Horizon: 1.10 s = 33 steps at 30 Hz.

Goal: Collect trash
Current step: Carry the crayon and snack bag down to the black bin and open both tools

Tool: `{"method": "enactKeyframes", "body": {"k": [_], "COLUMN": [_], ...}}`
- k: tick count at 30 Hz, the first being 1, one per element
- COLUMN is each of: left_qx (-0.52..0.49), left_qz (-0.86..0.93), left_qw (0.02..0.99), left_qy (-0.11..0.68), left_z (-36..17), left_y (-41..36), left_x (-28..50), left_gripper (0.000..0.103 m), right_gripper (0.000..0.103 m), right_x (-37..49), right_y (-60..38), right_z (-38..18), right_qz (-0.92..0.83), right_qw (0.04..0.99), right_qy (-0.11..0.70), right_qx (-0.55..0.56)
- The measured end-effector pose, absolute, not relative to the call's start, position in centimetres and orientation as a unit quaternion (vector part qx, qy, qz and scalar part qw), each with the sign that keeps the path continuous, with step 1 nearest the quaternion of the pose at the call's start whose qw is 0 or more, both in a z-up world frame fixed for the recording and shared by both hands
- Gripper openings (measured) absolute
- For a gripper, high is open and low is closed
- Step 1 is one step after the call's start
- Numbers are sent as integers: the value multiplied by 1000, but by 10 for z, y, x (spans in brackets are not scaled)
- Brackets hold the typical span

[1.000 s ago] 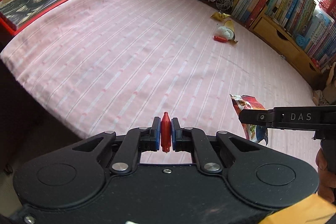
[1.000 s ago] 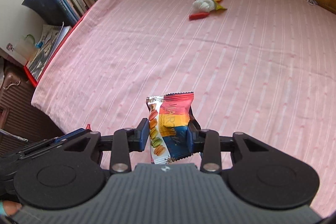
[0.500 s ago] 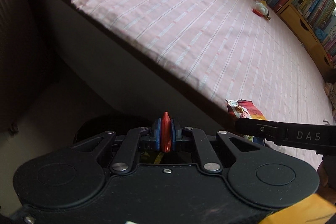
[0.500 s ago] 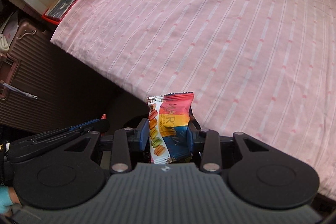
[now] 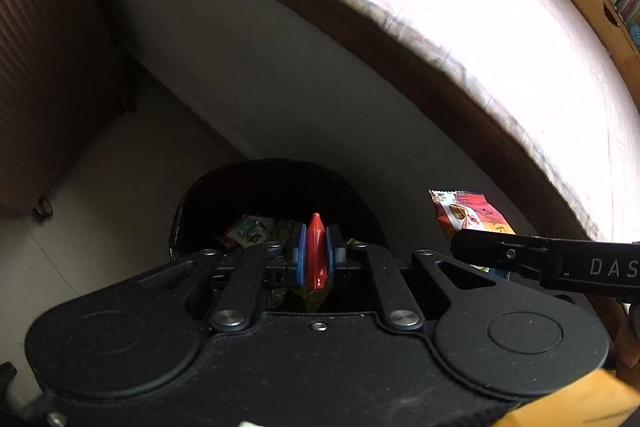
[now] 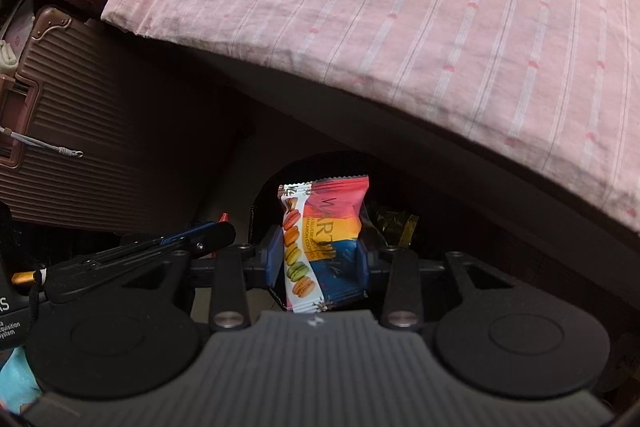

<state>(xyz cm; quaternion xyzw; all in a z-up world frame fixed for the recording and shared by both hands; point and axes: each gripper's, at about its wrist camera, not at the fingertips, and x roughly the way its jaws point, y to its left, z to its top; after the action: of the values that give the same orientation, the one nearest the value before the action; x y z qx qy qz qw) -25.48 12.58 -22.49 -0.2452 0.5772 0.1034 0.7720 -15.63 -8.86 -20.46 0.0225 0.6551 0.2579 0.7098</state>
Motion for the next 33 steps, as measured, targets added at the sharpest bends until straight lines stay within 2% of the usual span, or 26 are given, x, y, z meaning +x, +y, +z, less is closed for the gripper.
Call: {"method": "enactKeyframes", "body": {"k": [25, 28, 30, 31, 33], "left_qx": [-248, -247, -247, -246, -244], "left_qz": [118, 119, 120, 121, 122], "left_qw": [753, 753, 752, 752, 752], "left_qy": [598, 599, 599, 599, 600], "left_z": [-245, -241, -241, -240, -240], "left_y": [130, 131, 131, 131, 131], "left_x": [-247, -248, -248, -248, -248], "left_gripper": [14, 14, 15, 15, 20], "right_gripper": [48, 51, 57, 61, 61], "right_x": [-156, -156, -156, -156, -156], "right_y": [-78, -79, -79, -80, -80], "right_z": [-222, -223, -223, -223, -223], "right_qz": [267, 266, 266, 266, 265], "right_qw": [686, 685, 685, 685, 686], "right_qy": [677, 678, 678, 678, 678], "right_qx": [19, 21, 23, 23, 25]}}
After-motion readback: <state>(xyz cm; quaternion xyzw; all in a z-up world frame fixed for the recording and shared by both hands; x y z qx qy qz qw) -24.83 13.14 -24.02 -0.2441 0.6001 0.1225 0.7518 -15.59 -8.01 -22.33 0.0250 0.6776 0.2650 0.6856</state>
